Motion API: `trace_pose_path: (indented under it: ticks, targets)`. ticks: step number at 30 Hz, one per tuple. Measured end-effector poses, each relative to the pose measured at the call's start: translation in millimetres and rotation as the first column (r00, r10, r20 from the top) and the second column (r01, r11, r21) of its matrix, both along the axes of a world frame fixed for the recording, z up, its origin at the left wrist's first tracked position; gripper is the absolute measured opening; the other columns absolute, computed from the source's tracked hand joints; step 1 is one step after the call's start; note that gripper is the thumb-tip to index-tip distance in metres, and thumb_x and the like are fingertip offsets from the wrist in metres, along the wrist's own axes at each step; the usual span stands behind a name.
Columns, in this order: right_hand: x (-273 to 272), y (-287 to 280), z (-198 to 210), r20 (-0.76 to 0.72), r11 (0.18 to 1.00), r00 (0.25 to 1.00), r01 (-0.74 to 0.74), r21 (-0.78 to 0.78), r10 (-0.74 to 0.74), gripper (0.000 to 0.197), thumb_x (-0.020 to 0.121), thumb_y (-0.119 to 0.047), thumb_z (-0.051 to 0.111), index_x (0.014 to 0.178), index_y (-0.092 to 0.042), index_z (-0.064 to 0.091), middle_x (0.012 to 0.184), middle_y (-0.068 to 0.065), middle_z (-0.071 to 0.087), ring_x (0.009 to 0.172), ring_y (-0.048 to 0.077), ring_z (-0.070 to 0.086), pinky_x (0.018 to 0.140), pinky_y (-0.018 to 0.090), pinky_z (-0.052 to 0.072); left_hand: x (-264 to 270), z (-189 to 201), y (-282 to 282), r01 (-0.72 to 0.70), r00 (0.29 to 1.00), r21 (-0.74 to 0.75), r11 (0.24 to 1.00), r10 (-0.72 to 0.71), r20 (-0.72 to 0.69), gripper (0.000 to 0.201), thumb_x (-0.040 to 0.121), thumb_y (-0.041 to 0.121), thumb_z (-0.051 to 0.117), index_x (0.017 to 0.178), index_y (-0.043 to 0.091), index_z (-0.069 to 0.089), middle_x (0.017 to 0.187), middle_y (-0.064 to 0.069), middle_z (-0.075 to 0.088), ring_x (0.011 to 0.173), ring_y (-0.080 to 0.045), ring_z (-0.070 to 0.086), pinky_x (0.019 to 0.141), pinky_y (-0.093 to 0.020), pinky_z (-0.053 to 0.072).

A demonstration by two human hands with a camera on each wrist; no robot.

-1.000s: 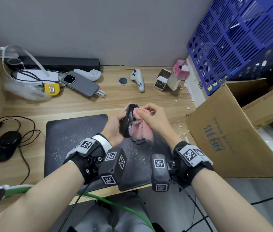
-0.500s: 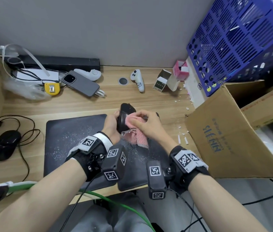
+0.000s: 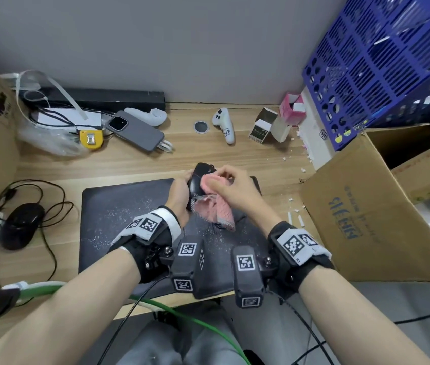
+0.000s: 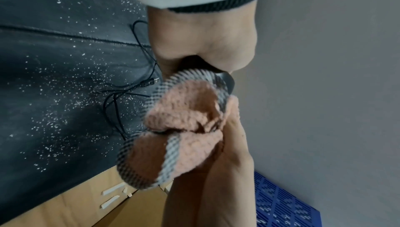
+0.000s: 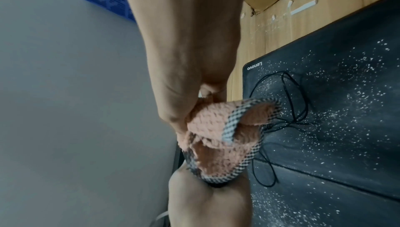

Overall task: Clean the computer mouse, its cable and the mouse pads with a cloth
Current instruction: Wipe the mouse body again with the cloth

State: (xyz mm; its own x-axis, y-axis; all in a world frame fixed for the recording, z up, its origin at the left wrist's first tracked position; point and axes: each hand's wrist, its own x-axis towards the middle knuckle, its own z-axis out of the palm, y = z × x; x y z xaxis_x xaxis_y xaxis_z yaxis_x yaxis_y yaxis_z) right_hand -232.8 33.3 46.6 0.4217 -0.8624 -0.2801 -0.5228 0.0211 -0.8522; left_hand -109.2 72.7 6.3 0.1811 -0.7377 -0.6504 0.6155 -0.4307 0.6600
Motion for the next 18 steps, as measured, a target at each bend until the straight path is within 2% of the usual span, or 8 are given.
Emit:
trace_pose_path:
  ticks: [2,5,6,8,10,14,16,18]
  targets:
    - [-0.2,2.2,-1.3,-0.027,0.999,0.999,-0.036,-0.035,0.035,0.007,0.083,-0.023,0.072,0.084,-0.021,0.066,0.075,-0.011,0.06,0.066,0.001,0.05,0.057,0.012,0.036,-1.9,0.6,0.7,-0.009,1.0,-0.004,1.0,0.009,-0.003,0.032,0.097,0.021,0.037,0.106,0.007,0.065,0.084,-0.01,0.071,0.072,-0.024,0.067,0.067,-0.03,0.055]
    - [-7.5,-4.6,-2.8,-0.021,0.997,0.997,0.075,-0.01,-0.075,0.011,0.086,-0.027,0.069,0.08,-0.022,0.062,0.079,-0.008,0.06,0.07,0.005,0.052,0.065,0.021,0.045,-0.5,-2.2,4.4,0.023,1.0,-0.026,0.999,-0.023,-0.005,0.038,0.097,0.027,0.038,0.121,0.009,0.062,0.107,-0.015,0.069,0.093,-0.032,0.067,0.085,-0.042,0.052]
    - [-10.5,-7.8,-2.0,-0.008,0.992,0.992,0.124,0.013,-0.124,0.012,0.088,-0.027,0.066,0.08,-0.021,0.059,0.082,-0.006,0.06,0.073,0.008,0.055,0.07,0.027,0.051,0.3,-1.5,6.0,0.054,0.999,-0.038,0.998,-0.054,0.007,0.039,0.098,0.028,0.037,0.123,0.013,0.062,0.109,-0.014,0.069,0.092,-0.032,0.067,0.082,-0.043,0.052]
    - [-15.9,-14.1,-1.2,0.011,0.983,0.984,0.178,0.041,-0.178,0.012,0.091,-0.027,0.062,0.084,-0.018,0.058,0.085,-0.003,0.061,0.074,0.012,0.059,0.076,0.033,0.054,2.4,-0.5,9.1,0.109,0.994,-0.065,0.992,-0.108,0.009,0.037,0.098,0.026,0.035,0.122,0.017,0.062,0.097,-0.015,0.069,0.071,-0.03,0.065,0.058,-0.034,0.052]
    - [-14.9,-17.2,0.1,0.018,0.982,0.983,0.18,0.058,-0.181,0.014,0.091,-0.027,0.063,0.087,-0.015,0.059,0.085,-0.002,0.061,0.073,0.011,0.061,0.073,0.031,0.055,3.3,0.1,10.0,0.119,0.993,-0.084,0.989,-0.118,0.014,0.037,0.098,0.024,0.034,0.121,0.017,0.062,0.09,-0.012,0.067,0.062,-0.028,0.062,0.049,-0.029,0.048]
    - [4.4,-5.6,1.5,-0.026,0.999,0.999,0.034,0.038,-0.033,0.014,0.087,-0.027,0.068,0.088,-0.014,0.062,0.084,-0.005,0.062,0.075,0.009,0.058,0.069,0.026,0.05,2.3,-1.6,3.5,0.01,0.998,-0.023,1.0,-0.009,0.063,0.037,0.099,0.025,0.035,0.118,0.011,0.063,0.095,-0.011,0.071,0.079,-0.028,0.067,0.072,-0.035,0.053]
    - [12.8,3.9,1.1,-0.034,0.998,0.998,-0.055,-0.015,0.054,0.013,0.083,-0.025,0.071,0.086,-0.013,0.065,0.081,-0.005,0.063,0.074,0.008,0.055,0.072,0.027,0.047,2.8,1.3,2.1,0.007,0.999,-0.004,1.0,-0.007,0.037,0.033,0.099,0.022,0.035,0.1,0.011,0.066,0.073,-0.007,0.07,0.06,-0.019,0.066,0.056,-0.023,0.053]
    - [12.1,5.4,0.3,-0.017,0.997,0.998,-0.064,-0.033,0.063,0.013,0.082,-0.025,0.072,0.084,-0.014,0.066,0.079,-0.006,0.063,0.073,0.008,0.055,0.072,0.027,0.046,2.6,5.1,3.1,0.016,1.0,0.016,1.0,-0.016,0.003,0.034,0.098,0.023,0.035,0.096,0.009,0.065,0.074,-0.009,0.071,0.061,-0.02,0.067,0.055,-0.024,0.055]
